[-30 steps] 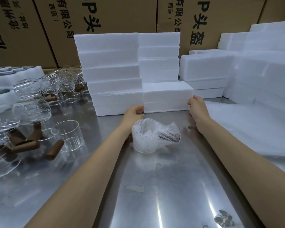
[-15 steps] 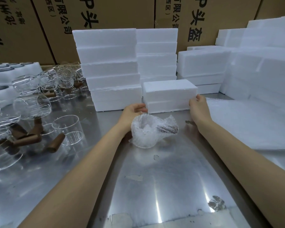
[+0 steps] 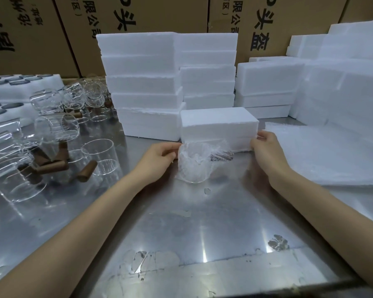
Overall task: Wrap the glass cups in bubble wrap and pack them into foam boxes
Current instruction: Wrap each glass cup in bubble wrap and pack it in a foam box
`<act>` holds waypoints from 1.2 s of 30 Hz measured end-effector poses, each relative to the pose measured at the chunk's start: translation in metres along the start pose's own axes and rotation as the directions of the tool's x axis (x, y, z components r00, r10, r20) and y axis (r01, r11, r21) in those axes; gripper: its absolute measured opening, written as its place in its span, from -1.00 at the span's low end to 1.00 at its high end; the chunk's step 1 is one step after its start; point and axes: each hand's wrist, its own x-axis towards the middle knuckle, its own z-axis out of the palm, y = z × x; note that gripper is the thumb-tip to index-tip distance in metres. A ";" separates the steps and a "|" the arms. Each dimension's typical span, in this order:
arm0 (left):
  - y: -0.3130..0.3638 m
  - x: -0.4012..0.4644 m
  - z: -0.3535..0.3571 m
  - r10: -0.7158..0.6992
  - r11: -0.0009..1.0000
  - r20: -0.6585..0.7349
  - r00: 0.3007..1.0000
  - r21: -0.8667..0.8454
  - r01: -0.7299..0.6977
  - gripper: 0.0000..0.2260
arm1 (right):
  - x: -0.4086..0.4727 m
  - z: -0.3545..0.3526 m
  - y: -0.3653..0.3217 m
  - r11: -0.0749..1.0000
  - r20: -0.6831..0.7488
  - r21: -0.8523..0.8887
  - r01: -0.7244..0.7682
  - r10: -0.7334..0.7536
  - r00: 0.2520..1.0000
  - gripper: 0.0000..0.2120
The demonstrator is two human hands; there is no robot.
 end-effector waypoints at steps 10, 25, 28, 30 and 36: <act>-0.006 -0.013 -0.011 -0.041 0.998 -0.013 0.999 -0.038 0.041 -0.63 | -0.009 -0.012 -0.013 0.991 -0.005 0.087 -0.101 0.102 0.995 -0.69; -0.019 0.015 -0.024 -0.049 0.967 -0.165 0.985 0.241 0.088 -0.70 | -0.001 -0.026 -0.021 0.990 0.065 -0.008 -0.143 0.143 0.988 -0.38; -0.027 0.030 -0.029 -0.038 0.921 -0.130 0.991 0.380 0.085 -0.62 | -0.002 -0.024 -0.020 0.994 0.067 -0.041 -0.105 0.108 0.992 -0.42; -0.027 0.040 -0.028 -0.032 0.896 -0.083 0.996 0.440 0.066 -0.61 | -0.001 -0.023 -0.021 0.994 0.069 -0.045 -0.101 0.104 0.992 -0.46; -0.022 0.060 -0.022 -0.043 0.865 -0.007 0.999 0.501 0.041 -0.62 | 0.000 -0.020 -0.020 0.993 0.076 -0.073 -0.090 0.095 0.993 -0.51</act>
